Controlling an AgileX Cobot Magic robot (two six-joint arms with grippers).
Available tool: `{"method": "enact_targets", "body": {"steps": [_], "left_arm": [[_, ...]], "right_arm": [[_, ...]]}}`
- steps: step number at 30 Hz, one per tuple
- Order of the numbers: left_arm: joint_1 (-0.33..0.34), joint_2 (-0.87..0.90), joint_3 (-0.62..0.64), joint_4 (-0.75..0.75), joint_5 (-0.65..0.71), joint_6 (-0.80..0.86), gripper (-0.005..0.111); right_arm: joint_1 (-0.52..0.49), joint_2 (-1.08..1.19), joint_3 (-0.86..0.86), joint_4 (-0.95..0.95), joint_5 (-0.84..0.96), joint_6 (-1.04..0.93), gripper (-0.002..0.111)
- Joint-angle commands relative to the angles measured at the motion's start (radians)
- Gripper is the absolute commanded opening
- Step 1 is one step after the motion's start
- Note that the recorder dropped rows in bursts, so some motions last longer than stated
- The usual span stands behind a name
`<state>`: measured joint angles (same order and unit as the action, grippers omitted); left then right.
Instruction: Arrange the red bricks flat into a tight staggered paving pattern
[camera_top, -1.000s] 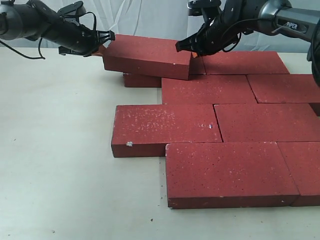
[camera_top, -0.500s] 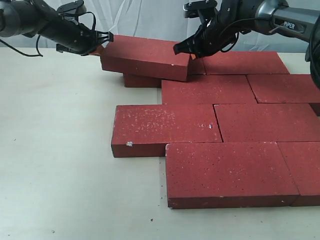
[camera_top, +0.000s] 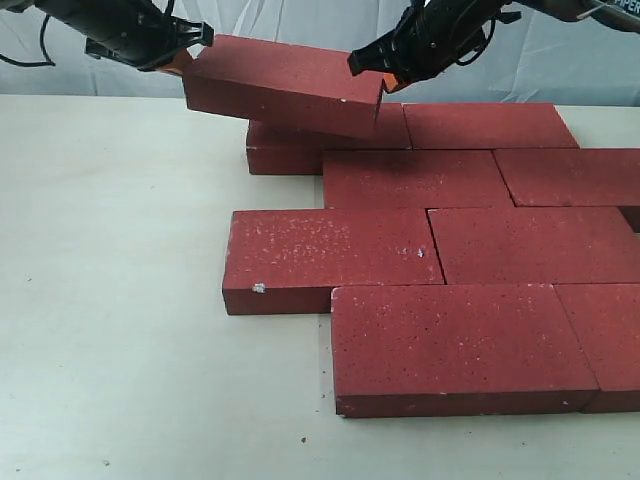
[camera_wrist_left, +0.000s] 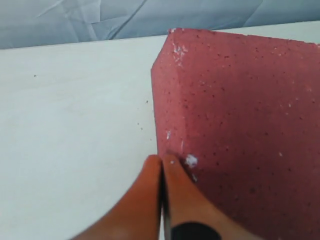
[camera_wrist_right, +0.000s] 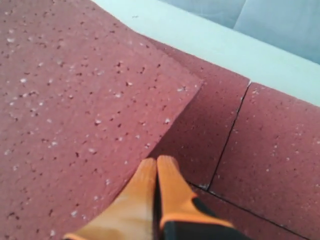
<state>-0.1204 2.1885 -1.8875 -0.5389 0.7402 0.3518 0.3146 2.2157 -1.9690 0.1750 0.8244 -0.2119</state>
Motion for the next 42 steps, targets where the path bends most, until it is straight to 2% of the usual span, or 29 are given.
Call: {"method": "enact_targets", "body": {"steps": [1,7,14,22,34,42], "left_arm": [[0.002,-0.059,0.069,-0.006,0.021,-0.013,0.0],[0.059,-0.153,0.219,-0.001,0.011,-0.013,0.0],[0.108,-0.289,0.428,0.053,-0.066,-0.01,0.0],[0.146,-0.349,0.58,0.06,-0.136,-0.012,0.0],[0.227,-0.364,0.664,0.046,-0.233,-0.012,0.0],[0.231,-0.362,0.664,0.084,-0.245,-0.012,0.0]], "right_arm": [[0.05,-0.02,-0.004,0.009,0.021,-0.005,-0.001],[0.12,-0.025,-0.004,0.011,0.036,0.006,-0.001],[0.213,-0.024,-0.004,0.037,0.032,0.015,-0.001],[0.29,-0.024,-0.004,0.04,-0.051,0.03,-0.001],[0.334,0.082,-0.004,0.041,-0.178,0.032,-0.001],[0.338,0.139,-0.004,0.057,-0.23,0.032,-0.001]]}}
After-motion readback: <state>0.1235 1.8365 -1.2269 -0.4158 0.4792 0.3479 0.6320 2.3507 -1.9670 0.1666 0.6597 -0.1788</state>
